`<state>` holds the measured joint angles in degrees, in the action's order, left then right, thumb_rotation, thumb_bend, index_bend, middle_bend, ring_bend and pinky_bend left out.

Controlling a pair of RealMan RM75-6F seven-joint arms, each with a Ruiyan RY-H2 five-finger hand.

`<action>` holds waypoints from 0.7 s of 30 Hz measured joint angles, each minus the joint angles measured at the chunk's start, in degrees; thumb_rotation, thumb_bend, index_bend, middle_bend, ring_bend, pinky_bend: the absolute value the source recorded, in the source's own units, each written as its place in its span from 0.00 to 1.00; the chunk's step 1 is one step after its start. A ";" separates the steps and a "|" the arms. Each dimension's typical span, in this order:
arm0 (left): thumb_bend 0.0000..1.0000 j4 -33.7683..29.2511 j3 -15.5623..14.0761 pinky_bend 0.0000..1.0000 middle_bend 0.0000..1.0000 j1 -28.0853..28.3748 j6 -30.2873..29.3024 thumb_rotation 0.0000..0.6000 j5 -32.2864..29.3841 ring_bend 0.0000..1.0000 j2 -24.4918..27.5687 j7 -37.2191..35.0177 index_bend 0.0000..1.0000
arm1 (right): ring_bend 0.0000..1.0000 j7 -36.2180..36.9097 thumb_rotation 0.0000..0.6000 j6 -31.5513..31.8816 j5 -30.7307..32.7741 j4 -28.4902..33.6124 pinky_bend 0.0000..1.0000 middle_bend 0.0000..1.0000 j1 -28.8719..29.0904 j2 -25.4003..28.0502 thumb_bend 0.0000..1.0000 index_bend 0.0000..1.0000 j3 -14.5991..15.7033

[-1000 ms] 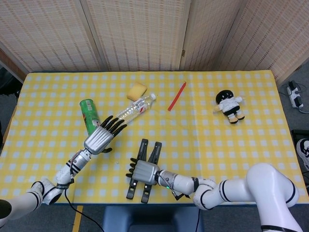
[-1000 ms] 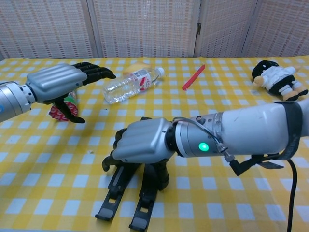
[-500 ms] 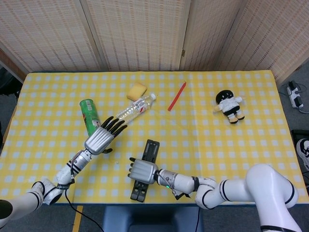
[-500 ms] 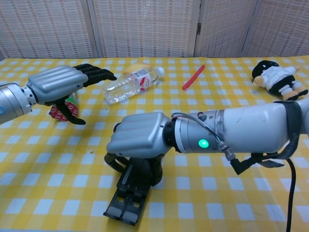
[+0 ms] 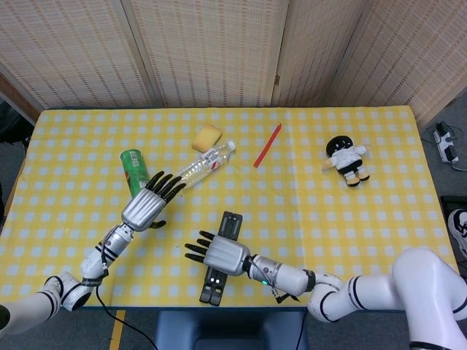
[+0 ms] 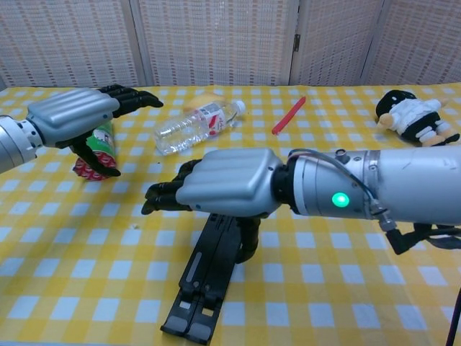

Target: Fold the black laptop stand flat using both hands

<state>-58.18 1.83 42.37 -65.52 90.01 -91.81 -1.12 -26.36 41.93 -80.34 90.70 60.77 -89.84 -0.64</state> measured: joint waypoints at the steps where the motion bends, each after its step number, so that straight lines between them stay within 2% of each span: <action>1: 0.13 -0.52 0.15 0.00 0.07 -0.20 0.08 1.00 -0.43 0.02 0.37 0.23 0.03 | 0.17 -0.26 1.00 1.53 -0.08 0.83 0.08 0.11 -0.88 0.61 0.03 0.00 0.15; 6: 0.15 -5.15 1.08 0.00 0.07 -1.74 0.43 1.00 -3.17 0.02 3.41 1.85 0.05 | 0.20 -1.36 1.00 12.43 -1.19 5.99 0.09 0.17 -7.68 5.29 0.03 0.00 1.73; 14: 0.15 -13.66 2.54 0.00 0.07 -6.54 -1.27 1.00 -8.59 0.02 10.23 4.96 0.06 | 0.20 -1.26 1.00 31.26 -3.69 12.28 0.09 0.18 -22.56 14.32 0.03 0.01 5.64; 21: 0.15 -17.87 2.91 0.00 0.07 -12.34 -6.66 1.00 -11.23 0.02 14.33 6.76 0.08 | 0.17 4.76 1.00 40.80 -4.15 13.54 0.09 0.13 -32.71 20.37 0.03 0.01 7.99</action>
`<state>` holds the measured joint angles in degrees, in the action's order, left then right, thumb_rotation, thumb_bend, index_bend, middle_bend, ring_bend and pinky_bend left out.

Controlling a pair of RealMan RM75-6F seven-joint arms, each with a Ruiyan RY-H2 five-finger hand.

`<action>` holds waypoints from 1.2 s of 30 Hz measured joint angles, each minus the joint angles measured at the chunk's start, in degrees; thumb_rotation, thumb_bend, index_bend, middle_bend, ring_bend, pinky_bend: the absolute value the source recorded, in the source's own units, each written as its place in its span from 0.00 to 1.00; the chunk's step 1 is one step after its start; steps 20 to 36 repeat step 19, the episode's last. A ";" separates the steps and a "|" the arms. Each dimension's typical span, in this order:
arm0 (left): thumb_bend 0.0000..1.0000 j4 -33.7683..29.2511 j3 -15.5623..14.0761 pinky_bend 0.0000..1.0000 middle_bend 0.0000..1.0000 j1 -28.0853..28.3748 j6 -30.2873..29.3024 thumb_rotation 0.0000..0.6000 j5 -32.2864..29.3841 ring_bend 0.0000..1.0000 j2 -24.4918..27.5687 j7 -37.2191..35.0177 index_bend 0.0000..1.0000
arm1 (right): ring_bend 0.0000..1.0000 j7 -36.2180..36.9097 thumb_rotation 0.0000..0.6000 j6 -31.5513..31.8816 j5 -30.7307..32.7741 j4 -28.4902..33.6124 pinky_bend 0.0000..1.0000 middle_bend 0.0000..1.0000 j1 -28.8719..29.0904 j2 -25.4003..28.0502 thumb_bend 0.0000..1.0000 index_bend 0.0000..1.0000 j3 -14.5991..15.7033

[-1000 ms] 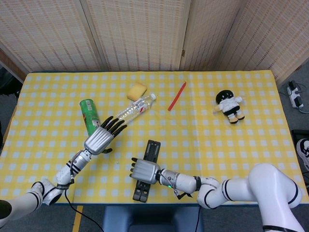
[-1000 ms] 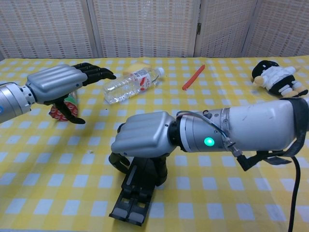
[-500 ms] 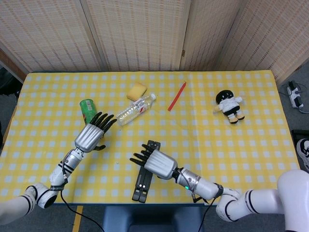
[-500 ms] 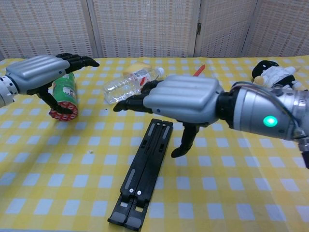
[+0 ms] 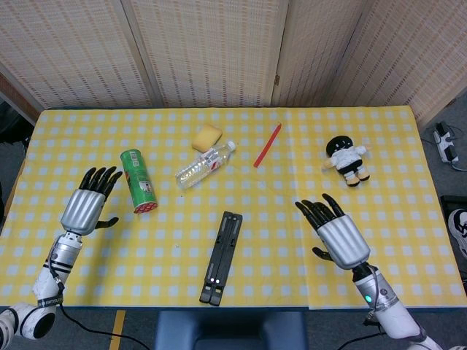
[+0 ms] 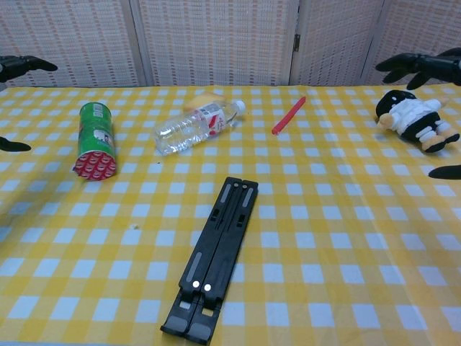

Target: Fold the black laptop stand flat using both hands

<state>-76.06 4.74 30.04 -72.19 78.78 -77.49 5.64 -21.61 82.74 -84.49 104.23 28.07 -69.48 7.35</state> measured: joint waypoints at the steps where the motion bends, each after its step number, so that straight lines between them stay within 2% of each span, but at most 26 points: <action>1: 0.15 -0.48 -0.05 0.00 0.07 -0.76 -0.77 1.00 -0.17 0.02 0.42 0.11 0.08 | 0.16 1.13 1.00 0.58 0.02 -0.14 0.09 0.12 -0.92 0.61 0.03 0.01 0.18; 5: 0.15 -2.88 -0.77 0.00 0.07 -4.18 -3.89 1.00 -0.57 0.02 2.49 1.67 0.09 | 0.10 6.48 1.00 3.08 0.29 -1.58 0.08 0.03 -5.37 3.36 0.03 0.00 0.93; 7: 0.15 -4.08 -1.43 0.00 0.07 -6.06 -5.84 1.00 -0.42 0.02 3.50 2.56 0.09 | 0.07 8.92 1.00 3.86 0.44 -2.44 0.04 0.00 -6.92 4.20 0.03 0.00 1.21; 12: 0.15 -7.90 -3.18 0.00 0.07 -11.03 -10.23 1.00 -0.09 0.01 6.17 3.36 0.10 | 0.02 16.01 1.00 5.40 1.27 -5.17 0.00 0.00 -11.70 6.28 0.03 0.00 1.70; 19: 0.15 -12.11 -5.35 0.00 0.07 -17.40 -16.86 1.00 1.38 0.02 8.09 5.10 0.11 | 0.04 19.36 1.00 7.31 3.37 -8.14 0.00 0.00 -16.92 6.52 0.03 0.00 0.52; 36: 0.15 -12.11 -5.35 0.00 0.07 -17.40 -16.86 1.00 1.38 0.02 8.09 5.10 0.11 | 0.04 19.36 1.00 7.31 3.37 -8.14 0.00 0.00 -16.92 6.52 0.03 0.00 0.52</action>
